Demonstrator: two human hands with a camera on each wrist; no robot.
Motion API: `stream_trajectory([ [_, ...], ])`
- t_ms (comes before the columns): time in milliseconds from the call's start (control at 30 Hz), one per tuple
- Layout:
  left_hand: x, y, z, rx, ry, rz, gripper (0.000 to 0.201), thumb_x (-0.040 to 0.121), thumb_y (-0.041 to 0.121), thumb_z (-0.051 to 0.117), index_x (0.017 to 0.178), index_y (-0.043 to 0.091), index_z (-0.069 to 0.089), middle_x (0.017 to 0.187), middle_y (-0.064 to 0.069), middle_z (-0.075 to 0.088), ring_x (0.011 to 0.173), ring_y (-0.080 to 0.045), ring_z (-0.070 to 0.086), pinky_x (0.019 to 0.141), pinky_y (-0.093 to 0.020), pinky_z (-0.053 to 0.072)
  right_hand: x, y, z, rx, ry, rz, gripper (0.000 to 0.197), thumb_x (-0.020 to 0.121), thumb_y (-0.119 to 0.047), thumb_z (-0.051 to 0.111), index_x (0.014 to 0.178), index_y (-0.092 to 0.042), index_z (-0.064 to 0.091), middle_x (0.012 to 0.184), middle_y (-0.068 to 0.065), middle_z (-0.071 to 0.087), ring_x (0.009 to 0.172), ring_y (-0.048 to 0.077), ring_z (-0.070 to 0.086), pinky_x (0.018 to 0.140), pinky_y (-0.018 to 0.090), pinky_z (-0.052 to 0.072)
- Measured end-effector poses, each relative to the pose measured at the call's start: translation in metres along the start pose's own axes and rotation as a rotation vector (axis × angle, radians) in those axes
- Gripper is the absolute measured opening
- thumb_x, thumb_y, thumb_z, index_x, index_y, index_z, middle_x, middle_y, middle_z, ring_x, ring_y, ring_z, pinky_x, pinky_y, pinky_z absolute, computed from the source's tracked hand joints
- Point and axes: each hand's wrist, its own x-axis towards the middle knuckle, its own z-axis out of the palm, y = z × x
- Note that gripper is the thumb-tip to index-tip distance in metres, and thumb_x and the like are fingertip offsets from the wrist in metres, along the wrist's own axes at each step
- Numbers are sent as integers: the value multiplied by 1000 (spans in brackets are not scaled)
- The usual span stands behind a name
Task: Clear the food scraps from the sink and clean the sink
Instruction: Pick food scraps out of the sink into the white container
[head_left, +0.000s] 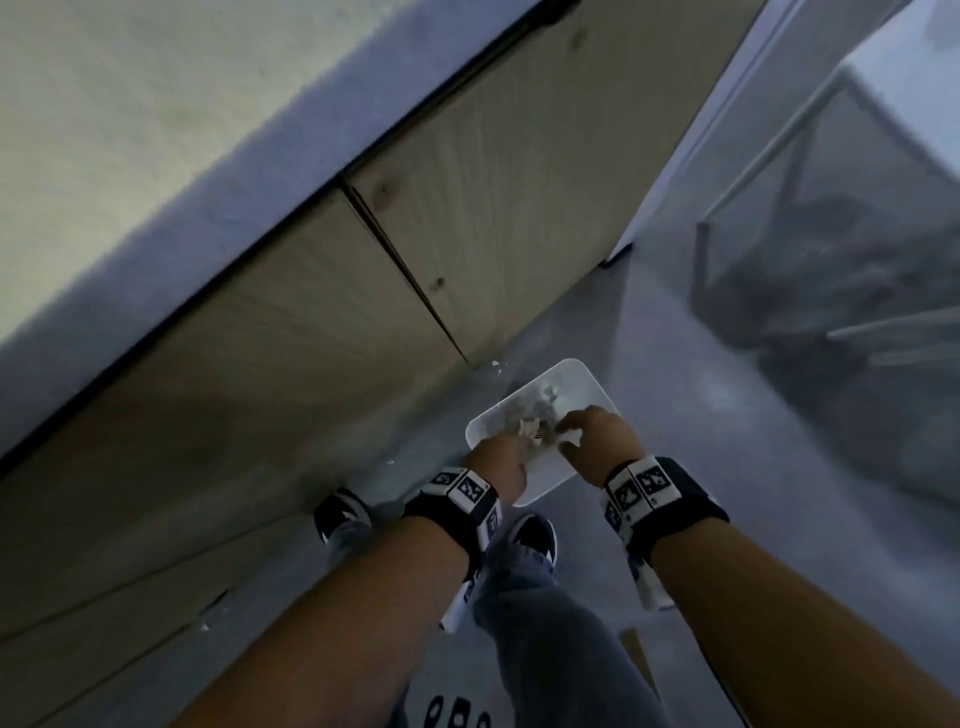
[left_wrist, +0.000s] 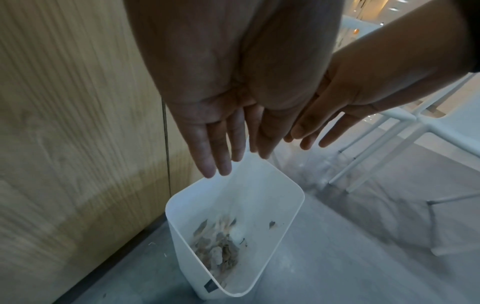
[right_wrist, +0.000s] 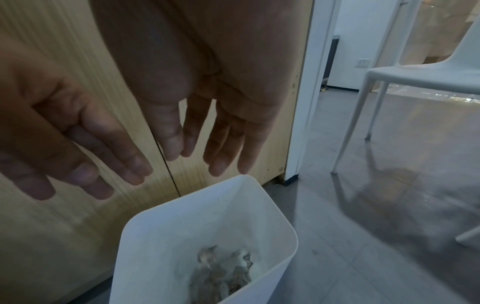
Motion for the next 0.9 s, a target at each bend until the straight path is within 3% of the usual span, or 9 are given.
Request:
stream_trajectory([
  [100, -3, -3, -3, -79, 26, -10, 43, 96, 12, 43, 139, 16, 45, 140, -8, 49, 126, -27, 48, 101, -26, 36, -6, -1, -3, 23, 23, 9, 33, 96, -18, 46, 126, -13, 58, 128, 10, 55, 115, 26, 55, 98, 30, 42],
  [267, -21, 2, -21, -194, 160, -13, 28, 89, 11, 51, 116, 13, 61, 120, -7, 62, 108, -28, 60, 95, -32, 46, -24, -23, -25, 27, 43, -19, 31, 97, -20, 45, 123, -13, 61, 125, 9, 59, 114, 25, 57, 97, 30, 45],
  [433, -59, 18, -64, -215, 240, 37, 31, 90, 10, 51, 120, 13, 58, 124, -9, 60, 114, -27, 57, 97, -33, 45, -57, -55, -62, 46, 129, -111, 23, 91, -21, 54, 110, -19, 66, 120, 6, 61, 105, 24, 60, 92, 32, 48],
  [567, -113, 35, -115, -232, 386, 99, 30, 89, 11, 48, 117, 13, 61, 123, -10, 60, 109, -27, 57, 91, -30, 46, -100, -95, -110, 1, 168, -216, 25, 90, -21, 54, 112, -16, 67, 117, 10, 63, 105, 29, 61, 89, 36, 49],
  [733, -204, 47, -165, -281, 603, 193, 24, 89, 16, 54, 112, 17, 63, 115, -1, 63, 101, -20, 60, 79, -21, 42, -169, -153, -167, -22, 263, -390, 16, 89, -26, 55, 91, -15, 67, 99, 7, 68, 92, 27, 63, 82, 40, 52],
  [833, -258, 40, -191, -304, 699, 249, 20, 89, 23, 57, 107, 16, 61, 108, -1, 65, 96, -20, 61, 83, -30, 49, -208, -196, -194, -114, 294, -523, 9, 91, -26, 56, 85, -20, 60, 99, 2, 63, 88, 21, 59, 80, 36, 50],
  [900, -291, 30, -211, -330, 774, 255, 20, 88, 25, 59, 106, 16, 61, 106, 1, 66, 91, -17, 63, 79, -30, 50, -231, -228, -209, -125, 310, -611, 8, 90, -25, 57, 87, -20, 63, 99, 0, 63, 88, 18, 59, 79, 34, 49],
])
